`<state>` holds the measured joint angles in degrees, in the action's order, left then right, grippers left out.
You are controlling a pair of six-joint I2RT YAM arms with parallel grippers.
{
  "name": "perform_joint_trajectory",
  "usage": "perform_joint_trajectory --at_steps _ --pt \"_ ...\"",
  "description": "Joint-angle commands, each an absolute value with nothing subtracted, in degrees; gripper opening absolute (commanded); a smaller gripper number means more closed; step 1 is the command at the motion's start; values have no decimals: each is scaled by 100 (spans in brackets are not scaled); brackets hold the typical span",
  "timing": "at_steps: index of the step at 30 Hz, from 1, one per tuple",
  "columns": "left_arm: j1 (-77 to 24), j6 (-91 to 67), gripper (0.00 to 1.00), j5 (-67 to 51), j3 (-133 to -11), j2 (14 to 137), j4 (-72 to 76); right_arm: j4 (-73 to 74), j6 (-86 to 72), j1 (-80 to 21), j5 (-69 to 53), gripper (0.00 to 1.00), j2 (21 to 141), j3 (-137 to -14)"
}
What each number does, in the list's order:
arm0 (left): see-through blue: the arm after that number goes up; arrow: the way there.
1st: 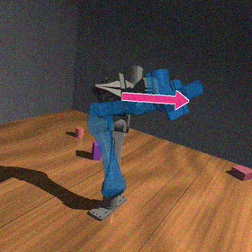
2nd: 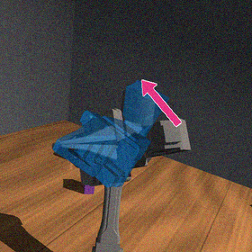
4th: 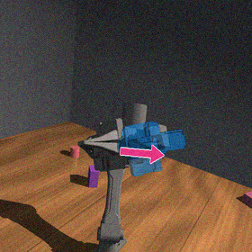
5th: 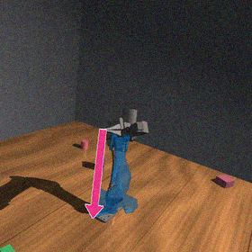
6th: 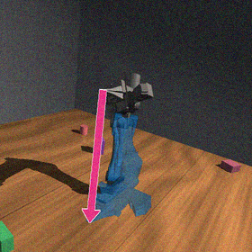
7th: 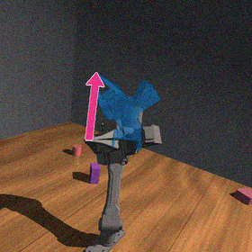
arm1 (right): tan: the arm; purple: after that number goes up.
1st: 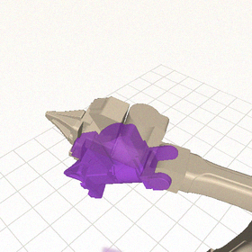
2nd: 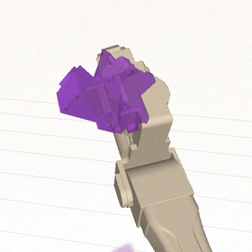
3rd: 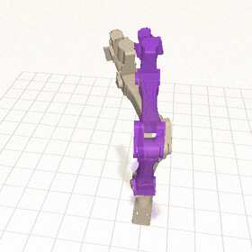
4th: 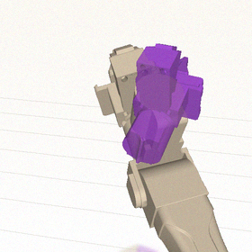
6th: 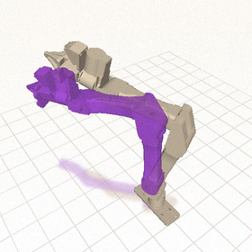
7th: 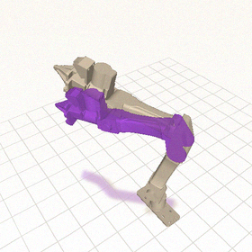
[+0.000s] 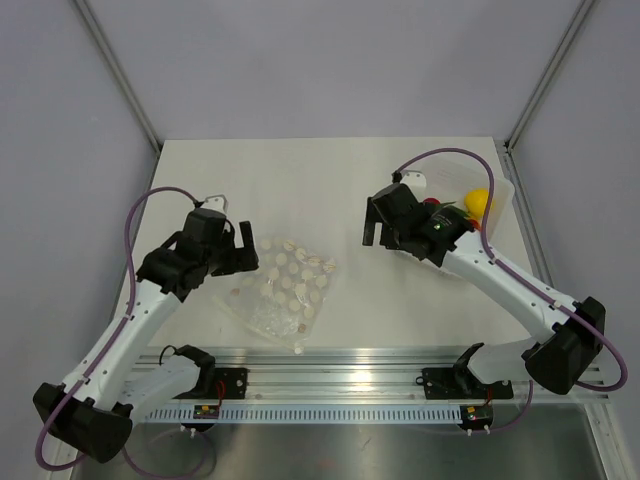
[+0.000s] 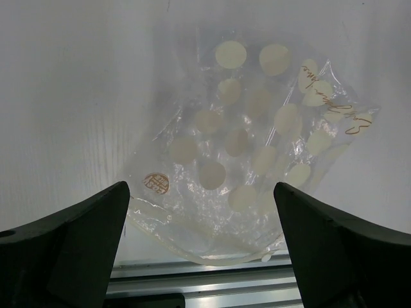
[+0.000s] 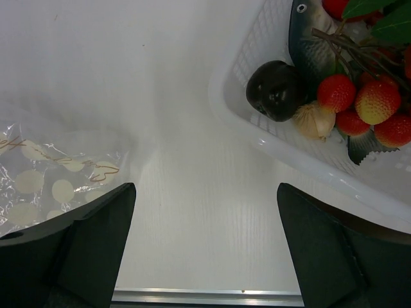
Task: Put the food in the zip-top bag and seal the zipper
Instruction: Move the zipper food storage bag to the center of the board.
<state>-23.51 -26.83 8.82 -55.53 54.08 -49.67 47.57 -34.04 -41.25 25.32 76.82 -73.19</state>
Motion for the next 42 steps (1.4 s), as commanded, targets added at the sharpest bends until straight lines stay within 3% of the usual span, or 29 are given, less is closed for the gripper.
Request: perform_joint_trajectory --at_steps 1,13,22,34,39,40,42 --pt "-2338 -2654 99 729 -5450 5327 -4878 4395 -3279 -4140 2373 99 7559 -7243" --pt "-2347 -2988 99 880 -5265 5695 -5783 3964 -3050 -4131 1934 100 7357 -7014" --pt "-2742 -3296 99 457 -5010 5862 -5485 3911 -3006 -4131 1828 99 7295 -6917" --pt "-2874 -3323 98 62 -4640 6328 -3991 3902 -3067 -4140 1749 100 7234 -6891" --pt "-3006 -3155 81 158 -4763 6775 -3762 3929 -3120 -4140 1758 99 7172 -6820" --pt "-3032 -3120 72 176 -4764 6820 -3710 3937 -3120 -4140 1775 100 7146 -6803" --pt "-3059 -3120 63 193 -4764 6890 -3648 3964 -3155 -4140 1784 99 7137 -6803"
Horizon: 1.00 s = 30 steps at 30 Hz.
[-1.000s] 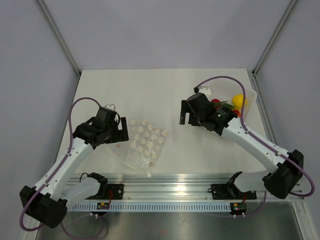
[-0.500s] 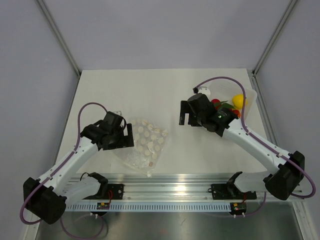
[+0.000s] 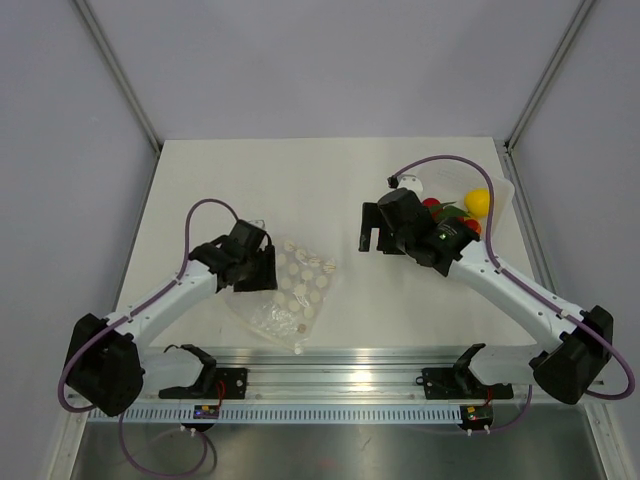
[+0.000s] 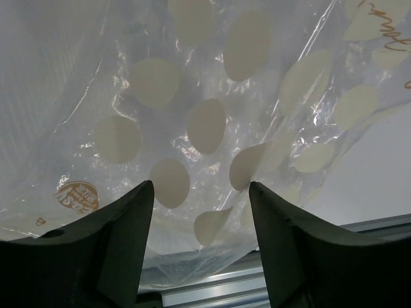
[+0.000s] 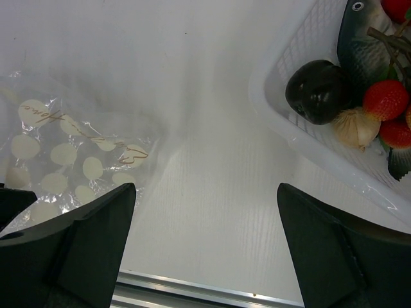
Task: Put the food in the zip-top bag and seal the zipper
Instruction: Move the zipper food storage bag to the center of the board.
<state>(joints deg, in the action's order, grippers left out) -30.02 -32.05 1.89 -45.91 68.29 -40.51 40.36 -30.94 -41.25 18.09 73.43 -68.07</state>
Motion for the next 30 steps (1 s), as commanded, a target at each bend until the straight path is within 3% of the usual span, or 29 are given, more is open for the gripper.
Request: perform_joint_trajectory --at_steps 1,4,5,7,18,20,21,22,23,24,30 --pt "-3059 -3103 56 193 -4781 6899 -3613 3964 -3164 -4140 1793 99 7128 -6803" --pt "-3067 -3024 31 193 -4886 6987 -3525 3981 -3190 -4140 1802 99 7137 -6803" --pt "-3067 -2989 16 159 -4948 7031 -3498 3981 -3199 -4140 1802 99 7137 -6803" --pt "-3067 -2840 1 106 -5079 7214 -3402 3999 -3208 -4140 1793 99 7154 -6803" --pt "-3129 -1644 0 -543 -6994 8630 -2988 4262 -3357 -4140 2030 99 6979 -6768" --pt "-3155 -1565 11 -659 -7259 8858 -3032 4280 -3366 -4140 2074 100 6935 -6759" --pt "-3164 -1573 24 -659 -7364 8912 -3067 4341 -3375 -4140 2083 99 6926 -6759" --pt "-3164 -1556 68 -650 -7548 8930 -3128 4359 -3366 -4140 2127 99 6891 -6750" --pt "-3164 -1547 86 -589 -7619 8947 -3181 4368 -3366 -4140 2136 99 6873 -6724" --pt "-3164 -1547 97 -545 -7690 8947 -3225 4386 -3375 -4140 2144 100 6856 -6732" --pt "-3155 -1538 99 -27 -7823 8544 -3656 4368 -3366 -4131 2145 99 6899 -6697"
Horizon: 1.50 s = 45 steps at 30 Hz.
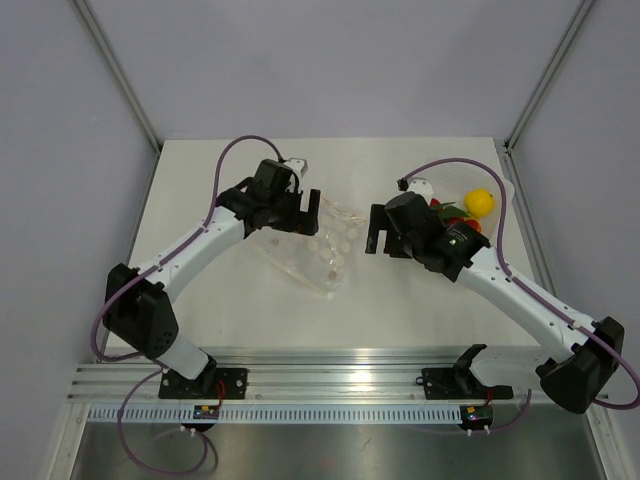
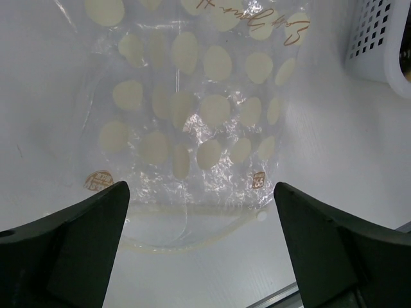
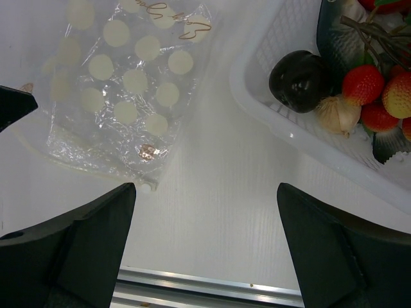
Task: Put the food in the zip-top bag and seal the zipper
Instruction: Move the zipper food storage bag to the center of the board, then pick up the zipper food storage bag at the center of the board.
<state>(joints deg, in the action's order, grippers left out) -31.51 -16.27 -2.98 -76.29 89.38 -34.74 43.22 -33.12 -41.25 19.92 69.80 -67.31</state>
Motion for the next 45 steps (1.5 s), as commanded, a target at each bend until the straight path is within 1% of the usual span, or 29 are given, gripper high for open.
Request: perform_joint_trajectory --at_steps 1,5,7,8,9,10,11,12,14,16,17,19,24,29,32,33,36,39,42,43,44,45 --pt "-3147 -1634 99 -18 -7761 8317 -3691 4351 -3358 -4140 2136 99 6926 -6697" --pt "-3103 -2038 97 272 -7148 7674 -3753 4333 -3331 -4140 2092 99 7005 -6741" --pt "-3085 -2477 93 412 -6848 7384 -3753 4307 -3314 -4140 2074 99 7031 -6724" --pt "-3068 -2670 91 491 -6647 7035 -3718 4298 -3296 -4140 2074 100 7040 -6724" --pt "-3041 -2889 90 501 -6279 6883 -3683 4289 -3296 -4140 2074 100 7049 -6715" --pt "-3024 -3361 87 457 -6023 6699 -3509 4280 -3305 -4140 2057 100 7058 -6715" --pt "-3006 -3618 87 318 -5794 6384 -3359 4263 -3287 -4140 2048 99 7058 -6706" --pt "-2997 -3900 87 238 -5261 6207 -3001 4228 -3287 -4140 2030 99 7084 -6715" --pt "-2997 -4647 86 80 -4792 5864 -2603 4219 -3270 -4140 2004 99 7110 -6724" --pt "-2997 -5331 84 35 -4126 5748 -1954 4210 -3261 -4140 1960 99 7145 -6724" --pt "-2997 -5474 84 -174 -3948 5722 -1742 4201 -3252 -4140 1951 99 7163 -6750" --pt "-2997 -5730 84 -202 -3675 5818 -1284 4210 -3252 -4140 1934 99 7163 -6759" --pt "-2997 -5810 83 -141 -3428 6292 -416 4192 -3252 -4140 1951 100 7040 -6706" --pt "-2988 -5722 82 -132 -3375 6907 183 4280 -3261 -4140 1986 99 6970 -6741" --pt "-2988 -5713 81 -237 -3445 7293 343 4333 -3252 -4140 2030 99 6891 -6706" --pt "-2988 -5669 79 -298 -3498 7373 395 4350 -3261 -4140 2065 100 6856 -6706" --pt "-2997 -5660 76 -378 -3437 7462 631 4386 -3270 -4140 2100 99 6786 -6688" --pt "-2988 -5573 70 -290 -3428 7497 764 4377 -3278 -4140 2083 100 6776 -6680" --pt "-2988 -5406 58 -316 -3498 7585 791 4377 -3278 -4140 2022 99 6811 -6697" --pt "-2988 -5362 50 -343 -3559 7585 791 4377 -3252 -4140 2004 99 6812 -6706" --pt "-2988 -5327 35 -386 -3594 7585 782 4377 -3252 -4140 1987 99 6812 -6706" --pt "-2988 -5230 25 -387 -3647 7568 756 4377 -3252 -4140 1960 99 6812 -6706"
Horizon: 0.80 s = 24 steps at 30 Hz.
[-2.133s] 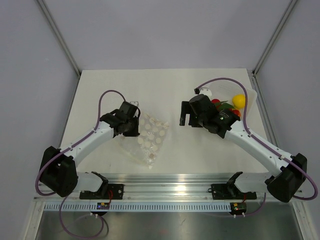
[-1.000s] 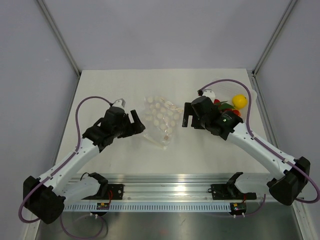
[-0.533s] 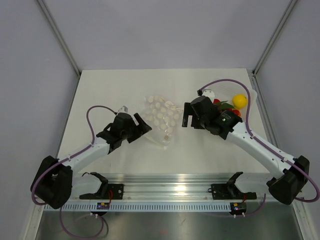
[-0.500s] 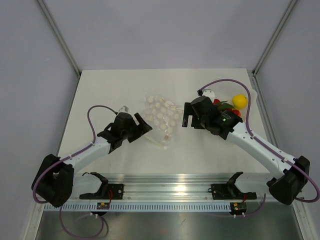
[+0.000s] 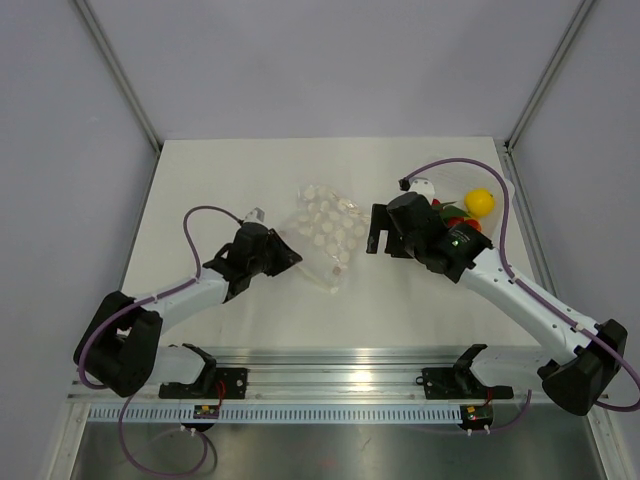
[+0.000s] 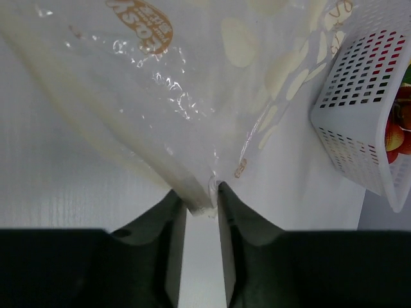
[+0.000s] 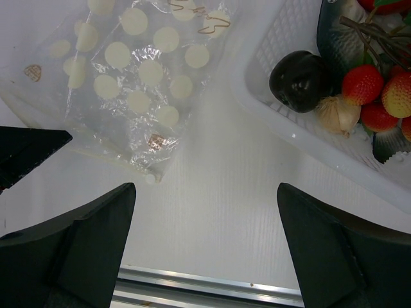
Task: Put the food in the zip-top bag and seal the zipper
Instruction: Pick up the zipper food storage bag at the center of the board.
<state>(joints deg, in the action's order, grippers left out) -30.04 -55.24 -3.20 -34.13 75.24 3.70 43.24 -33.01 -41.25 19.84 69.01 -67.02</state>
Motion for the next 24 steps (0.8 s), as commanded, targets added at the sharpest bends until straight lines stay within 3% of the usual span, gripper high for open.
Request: perform_joint_trajectory --at_steps 1,2,8,15,24 --pt "-2988 -5195 18 -404 -3752 7515 712 4368 -3208 -4140 1934 99 6812 -6715" --pt "-2988 -5142 0 -404 -3849 7480 642 4351 -3173 -4140 1899 100 6812 -6724" --pt "-2988 -4922 0 -378 -4823 7295 -683 4254 -2848 -4341 1757 100 6864 -6846" --pt "-2988 -5264 0 -720 -5677 7277 -1582 4000 -2514 -5623 2768 99 7382 -7224" --pt "-2997 -5282 0 -958 -5976 7251 -1942 3287 -2075 -5818 2514 80 8024 -7462"
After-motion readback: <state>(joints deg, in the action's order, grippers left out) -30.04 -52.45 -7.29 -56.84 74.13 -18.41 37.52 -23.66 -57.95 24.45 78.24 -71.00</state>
